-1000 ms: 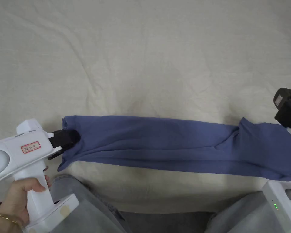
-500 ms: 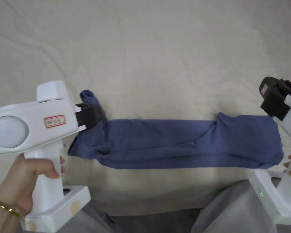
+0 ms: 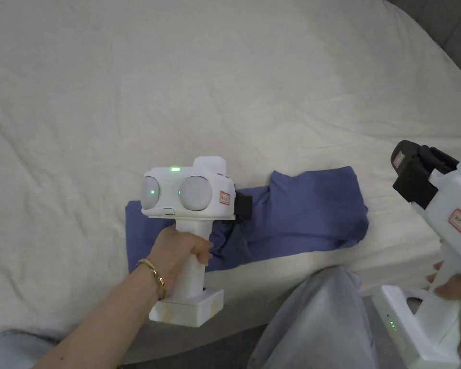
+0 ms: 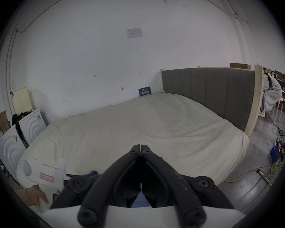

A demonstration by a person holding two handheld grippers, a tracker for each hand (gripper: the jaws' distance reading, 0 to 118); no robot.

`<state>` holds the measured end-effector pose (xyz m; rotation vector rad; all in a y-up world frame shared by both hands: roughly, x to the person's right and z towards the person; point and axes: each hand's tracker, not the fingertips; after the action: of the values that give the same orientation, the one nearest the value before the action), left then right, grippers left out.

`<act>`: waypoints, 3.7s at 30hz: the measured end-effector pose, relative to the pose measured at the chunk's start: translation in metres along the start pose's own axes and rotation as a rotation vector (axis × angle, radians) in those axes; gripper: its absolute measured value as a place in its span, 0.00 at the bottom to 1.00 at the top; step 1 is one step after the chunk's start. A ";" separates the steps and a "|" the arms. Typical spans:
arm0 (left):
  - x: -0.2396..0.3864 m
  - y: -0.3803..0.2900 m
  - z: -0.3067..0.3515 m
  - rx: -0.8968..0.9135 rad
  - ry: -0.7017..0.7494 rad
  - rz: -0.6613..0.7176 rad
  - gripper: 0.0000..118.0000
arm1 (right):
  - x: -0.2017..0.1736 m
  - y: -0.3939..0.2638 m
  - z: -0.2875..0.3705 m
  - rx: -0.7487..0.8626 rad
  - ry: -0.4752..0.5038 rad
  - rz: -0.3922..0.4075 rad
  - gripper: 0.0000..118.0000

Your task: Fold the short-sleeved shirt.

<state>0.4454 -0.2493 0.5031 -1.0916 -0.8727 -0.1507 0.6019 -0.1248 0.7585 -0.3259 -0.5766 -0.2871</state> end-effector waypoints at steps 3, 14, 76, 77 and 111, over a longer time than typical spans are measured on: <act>0.009 0.000 0.010 0.024 -0.044 -0.004 0.65 | 0.011 0.001 0.001 0.002 -0.018 -0.001 0.01; -0.005 -0.022 0.034 0.137 0.160 -0.012 0.01 | 0.014 -0.002 0.002 0.003 0.026 -0.029 0.01; -0.181 -0.056 0.078 0.084 -0.272 0.671 0.10 | -0.032 0.013 0.006 -0.007 0.057 0.077 0.01; -0.187 -0.055 0.088 0.122 -0.291 0.700 0.10 | -0.033 0.014 0.005 -0.006 0.061 0.077 0.01; -0.033 0.013 0.048 -0.021 -0.132 0.169 0.64 | -0.010 0.008 0.020 0.009 0.053 0.053 0.01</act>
<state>0.4035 -0.2136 0.4797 -1.1994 -0.8938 0.0538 0.5870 -0.1082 0.7670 -0.3234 -0.5162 -0.2416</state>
